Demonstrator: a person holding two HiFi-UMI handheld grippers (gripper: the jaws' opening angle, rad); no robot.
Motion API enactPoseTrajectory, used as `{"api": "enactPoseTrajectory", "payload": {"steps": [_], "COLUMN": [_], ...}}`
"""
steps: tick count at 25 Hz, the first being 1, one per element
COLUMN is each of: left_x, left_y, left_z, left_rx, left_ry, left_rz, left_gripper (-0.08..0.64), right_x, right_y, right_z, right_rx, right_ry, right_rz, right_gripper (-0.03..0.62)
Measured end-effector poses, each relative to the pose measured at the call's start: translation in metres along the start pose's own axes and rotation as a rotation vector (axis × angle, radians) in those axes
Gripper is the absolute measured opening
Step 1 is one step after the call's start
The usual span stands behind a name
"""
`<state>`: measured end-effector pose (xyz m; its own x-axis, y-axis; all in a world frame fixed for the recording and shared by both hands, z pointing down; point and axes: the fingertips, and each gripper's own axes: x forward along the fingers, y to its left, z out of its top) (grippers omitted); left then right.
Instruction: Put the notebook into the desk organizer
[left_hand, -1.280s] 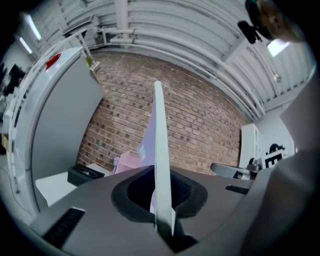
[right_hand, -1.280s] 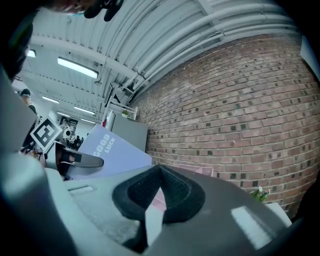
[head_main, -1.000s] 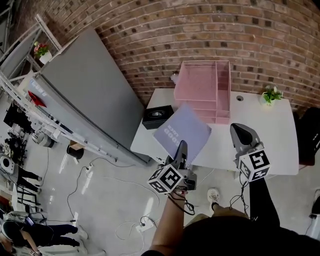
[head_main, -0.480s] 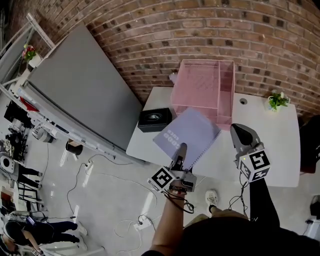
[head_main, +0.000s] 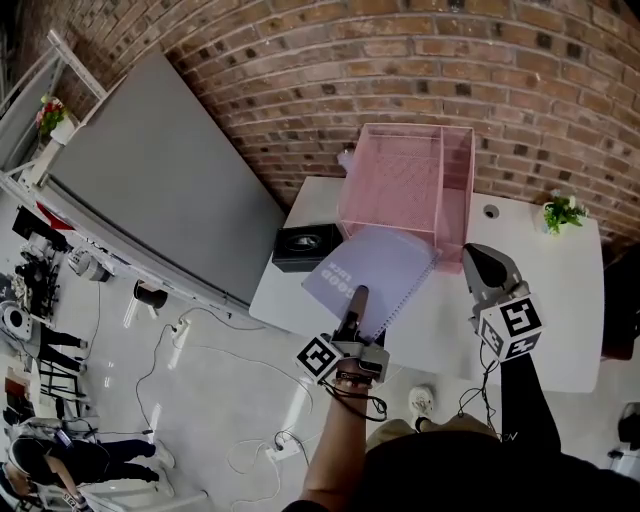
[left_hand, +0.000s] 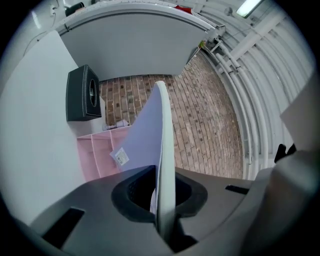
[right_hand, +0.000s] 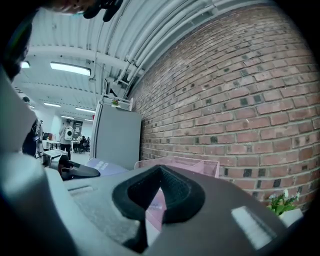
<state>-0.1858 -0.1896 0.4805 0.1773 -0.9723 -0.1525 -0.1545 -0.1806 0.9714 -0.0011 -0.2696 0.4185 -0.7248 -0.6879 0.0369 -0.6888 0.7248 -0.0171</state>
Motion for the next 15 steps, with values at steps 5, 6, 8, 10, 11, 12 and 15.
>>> {"api": "enactPoseTrajectory", "payload": {"steps": [5, 6, 8, 10, 11, 12, 15], "left_x": [0.015, 0.018, 0.024, 0.026, 0.025, 0.025, 0.023], "left_y": [-0.008, -0.008, -0.001, 0.009, 0.014, 0.020, 0.041], "left_z": [0.012, 0.013, 0.015, 0.018, 0.021, 0.022, 0.030], "left_rx": [0.012, 0.024, 0.047, 0.053, 0.048, 0.042, 0.037], "left_ry": [-0.030, -0.030, -0.022, -0.019, -0.019, -0.019, -0.016], "left_rz": [-0.120, -0.129, -0.121, -0.101, -0.094, -0.085, -0.023], "left_gripper": [0.037, 0.037, 0.037, 0.035, 0.037, 0.037, 0.035], "right_x": [0.004, 0.003, 0.001, 0.000, 0.000, 0.001, 0.006], "right_y": [-0.012, -0.015, -0.022, -0.029, -0.031, -0.033, -0.034], "right_z": [0.002, 0.002, 0.004, 0.006, 0.008, 0.009, 0.009], "right_rx": [-0.007, -0.010, -0.015, -0.024, -0.031, -0.037, -0.041], "right_ry": [-0.001, 0.000, 0.001, 0.001, 0.001, 0.001, 0.004], "right_rz": [-0.009, -0.012, -0.026, -0.042, -0.047, -0.049, -0.053], "right_gripper": [0.000, 0.000, 0.000, 0.000, 0.000, 0.000, 0.000]}}
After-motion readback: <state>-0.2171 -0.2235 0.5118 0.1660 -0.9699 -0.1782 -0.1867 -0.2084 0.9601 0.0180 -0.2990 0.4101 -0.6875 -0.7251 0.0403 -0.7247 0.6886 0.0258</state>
